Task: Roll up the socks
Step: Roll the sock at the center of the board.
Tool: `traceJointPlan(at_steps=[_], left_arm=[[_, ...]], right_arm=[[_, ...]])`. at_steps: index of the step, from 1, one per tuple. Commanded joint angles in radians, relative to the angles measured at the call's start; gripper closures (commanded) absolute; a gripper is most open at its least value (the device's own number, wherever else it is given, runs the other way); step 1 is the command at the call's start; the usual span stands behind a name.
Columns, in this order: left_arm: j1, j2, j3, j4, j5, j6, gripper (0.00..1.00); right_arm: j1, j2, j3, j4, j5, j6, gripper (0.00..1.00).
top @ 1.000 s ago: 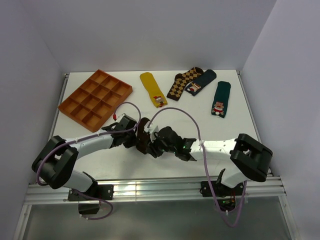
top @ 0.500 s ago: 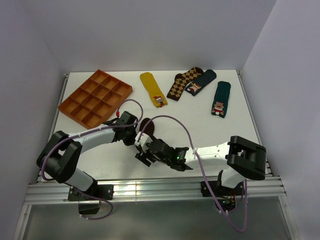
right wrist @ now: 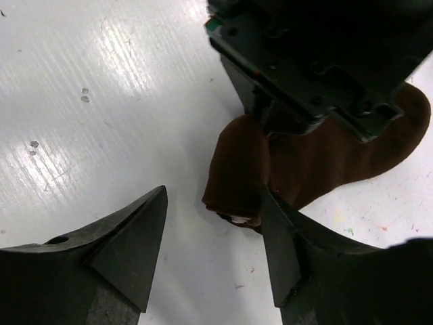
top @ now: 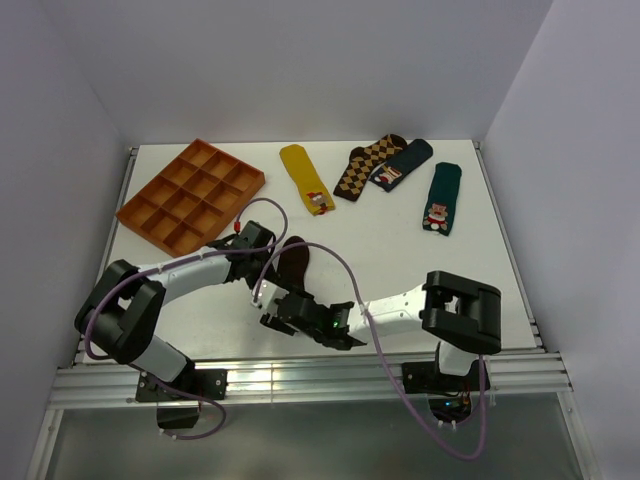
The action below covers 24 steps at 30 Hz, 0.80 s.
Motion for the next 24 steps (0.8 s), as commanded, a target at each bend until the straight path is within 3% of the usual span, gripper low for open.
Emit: traceJointPlan(at_steps=[1,4,19,22,24], left_arm=[[0.002,0.044,-0.007,-0.059,-0.014,0.036,1.0],[0.002,0.045,-0.006,-0.058,0.002,0.037,1.0],[0.002,0.047,0.007,-0.064,0.017,0.062,1.0],[0.002,0.044,0.005,-0.067,0.02,0.067,1.0],[0.004,0.034,0.005,-0.07,0.02,0.073,1.0]], right_arm=[[0.031,0.022,0.05,0.0,0.073,-0.029,0.36],[0.05,0.055,0.068,-0.011,0.1,-0.034,0.41],[0.065,0.237,0.156,-0.119,0.274,-0.003,0.41],[0.059,0.249,0.157,-0.137,0.279,0.02,0.5],[0.054,0.253,0.157,-0.145,0.274,0.035,0.63]])
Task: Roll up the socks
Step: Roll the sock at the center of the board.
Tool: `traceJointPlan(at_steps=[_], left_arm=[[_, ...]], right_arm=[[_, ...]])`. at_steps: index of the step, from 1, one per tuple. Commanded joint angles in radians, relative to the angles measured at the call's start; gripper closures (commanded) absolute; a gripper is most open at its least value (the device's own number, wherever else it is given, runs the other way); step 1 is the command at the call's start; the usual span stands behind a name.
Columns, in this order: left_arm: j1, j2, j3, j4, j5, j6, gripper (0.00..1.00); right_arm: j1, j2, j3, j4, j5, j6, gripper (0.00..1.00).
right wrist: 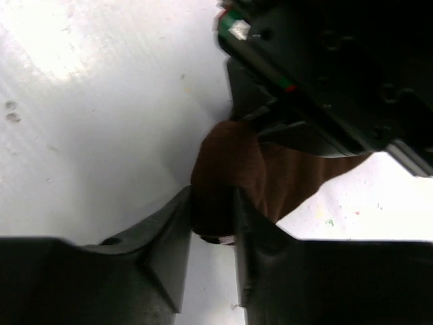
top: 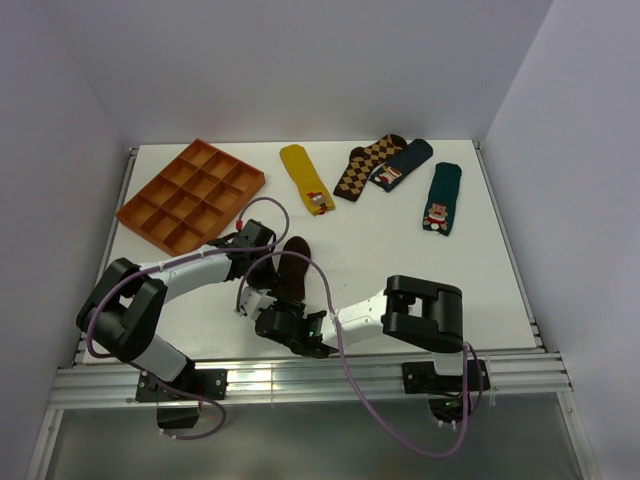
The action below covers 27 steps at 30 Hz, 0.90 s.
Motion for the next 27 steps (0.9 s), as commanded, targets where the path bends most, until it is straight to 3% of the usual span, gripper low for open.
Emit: traceJointPlan(at_steps=[1,4,5,6,8,13,20,27], left_arm=[[0.001,0.019,-0.01,-0.062,0.003,0.038,1.0],[0.007,-0.004,-0.015,-0.059,0.006,0.039,1.0],[0.013,-0.012,-0.016,-0.052,0.009,0.039,1.0],[0.018,-0.029,-0.016,-0.049,0.008,0.041,0.99],[0.028,-0.046,-0.016,-0.035,0.002,0.039,0.92],[0.053,-0.096,0.007,-0.022,-0.018,0.047,0.59],[0.081,-0.058,0.074,0.014,-0.047,0.073,0.55],[0.081,0.069,0.1,0.083,-0.032,0.1,0.61]], right_arm=[[-0.017,0.036,0.007,-0.086,0.01,0.061,0.67],[-0.03,0.017,-0.007,-0.098,-0.017,0.08,0.86],[-0.04,-0.001,-0.013,-0.098,-0.04,0.084,0.97],[-0.046,-0.01,-0.018,-0.1,-0.062,0.091,1.0],[-0.063,-0.033,-0.029,-0.114,-0.105,0.095,1.0],[-0.101,-0.098,-0.044,-0.135,-0.261,0.1,1.0],[-0.141,-0.142,-0.036,-0.172,-0.366,0.088,1.0],[-0.169,-0.167,-0.032,-0.178,-0.425,0.078,1.0]])
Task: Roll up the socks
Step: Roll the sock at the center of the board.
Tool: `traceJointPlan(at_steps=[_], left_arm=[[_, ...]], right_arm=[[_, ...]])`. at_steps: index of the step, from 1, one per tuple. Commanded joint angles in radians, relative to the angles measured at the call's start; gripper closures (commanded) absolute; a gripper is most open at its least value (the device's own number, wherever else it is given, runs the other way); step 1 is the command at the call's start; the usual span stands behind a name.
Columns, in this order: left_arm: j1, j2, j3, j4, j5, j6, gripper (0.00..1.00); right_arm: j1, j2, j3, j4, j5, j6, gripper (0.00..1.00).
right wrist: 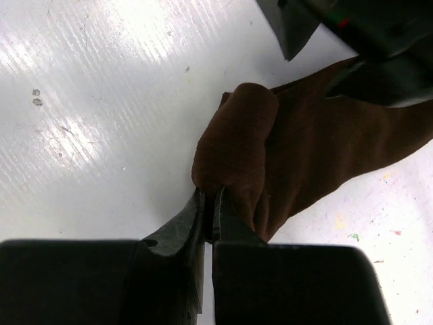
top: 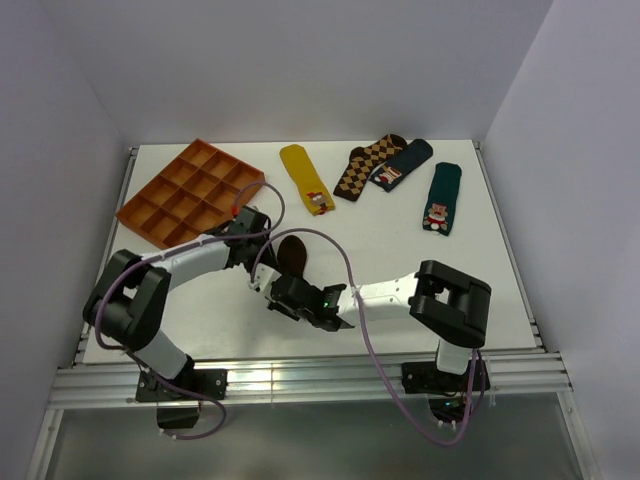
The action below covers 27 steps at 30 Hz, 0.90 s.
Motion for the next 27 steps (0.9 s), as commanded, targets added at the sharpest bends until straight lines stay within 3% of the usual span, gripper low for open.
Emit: traceJointPlan(at_steps=[1,8,9,12,19,27], left_arm=[[0.001,0.056,0.033,0.051,-0.008,0.042,0.62],[0.0,0.144,0.033,0.072,-0.02,0.057,0.83],[0.0,0.154,0.036,0.076,-0.021,0.063,0.9],[-0.003,0.172,0.039,0.089,-0.039,0.095,0.98],[-0.065,0.137,0.029,0.131,-0.113,0.204,1.0],[-0.092,0.106,-0.039,0.209,-0.099,0.215,1.0]], right_arm=[[-0.013,-0.033,-0.015,-0.054,-0.065,0.007,1.0],[-0.042,-0.054,-0.024,-0.054,-0.163,0.001,1.0],[-0.049,-0.062,-0.017,-0.07,-0.207,0.001,1.0],[-0.078,-0.079,0.002,-0.104,-0.319,-0.007,1.0],[-0.193,-0.076,0.079,-0.219,-0.601,-0.024,1.0],[-0.282,-0.05,0.148,-0.304,-0.766,-0.033,1.0]])
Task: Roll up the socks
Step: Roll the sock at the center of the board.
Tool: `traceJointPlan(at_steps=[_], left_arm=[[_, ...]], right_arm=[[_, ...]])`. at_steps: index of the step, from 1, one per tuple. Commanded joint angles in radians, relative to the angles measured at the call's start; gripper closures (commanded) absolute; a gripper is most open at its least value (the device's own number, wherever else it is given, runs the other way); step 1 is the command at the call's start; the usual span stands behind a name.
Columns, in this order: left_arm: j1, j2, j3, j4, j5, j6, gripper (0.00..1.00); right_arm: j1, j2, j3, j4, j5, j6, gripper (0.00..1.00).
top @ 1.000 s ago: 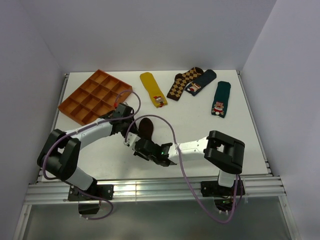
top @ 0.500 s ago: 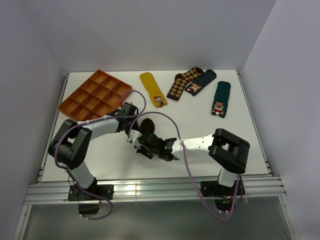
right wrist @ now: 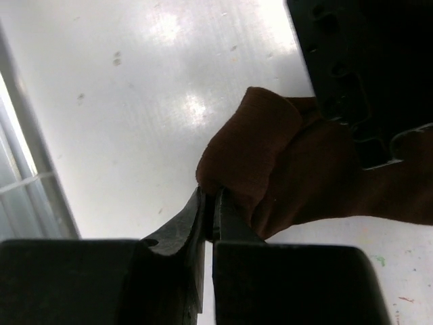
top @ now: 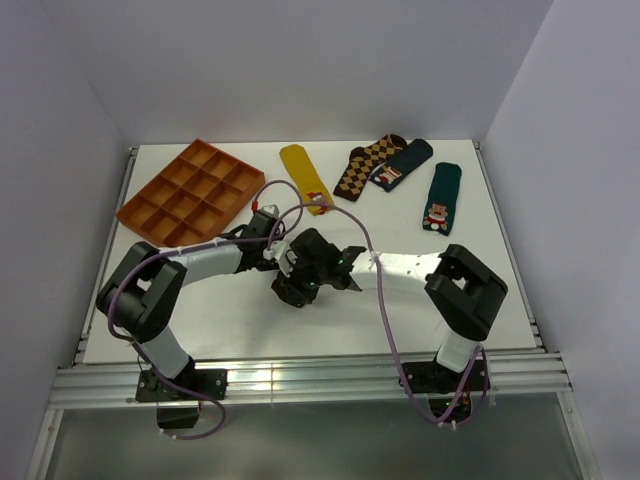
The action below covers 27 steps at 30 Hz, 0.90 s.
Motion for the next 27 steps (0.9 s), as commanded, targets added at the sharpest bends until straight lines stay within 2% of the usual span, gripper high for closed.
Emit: traceJointPlan(at_steps=[1,10,19,26,27], left_arm=[[-0.015,-0.012,-0.051,0.042,-0.034,0.038,1.0],[-0.016,-0.055,-0.083,0.068,-0.048,0.04,0.98],[-0.016,-0.11,-0.138,0.122,-0.022,0.043,0.96],[-0.016,-0.151,-0.152,0.143,-0.019,0.025,0.86],[-0.016,-0.183,-0.14,0.123,-0.048,0.006,0.79]], right_arm=[[-0.029,0.0,0.059,-0.073,-0.158,0.009,1.0],[-0.109,0.08,0.085,-0.102,-0.328,0.023,1.0],[-0.169,0.13,0.071,-0.016,-0.39,0.084,1.0],[-0.213,0.208,0.099,-0.035,-0.414,0.116,0.97],[-0.219,0.225,0.098,-0.033,-0.429,0.124,0.99]])
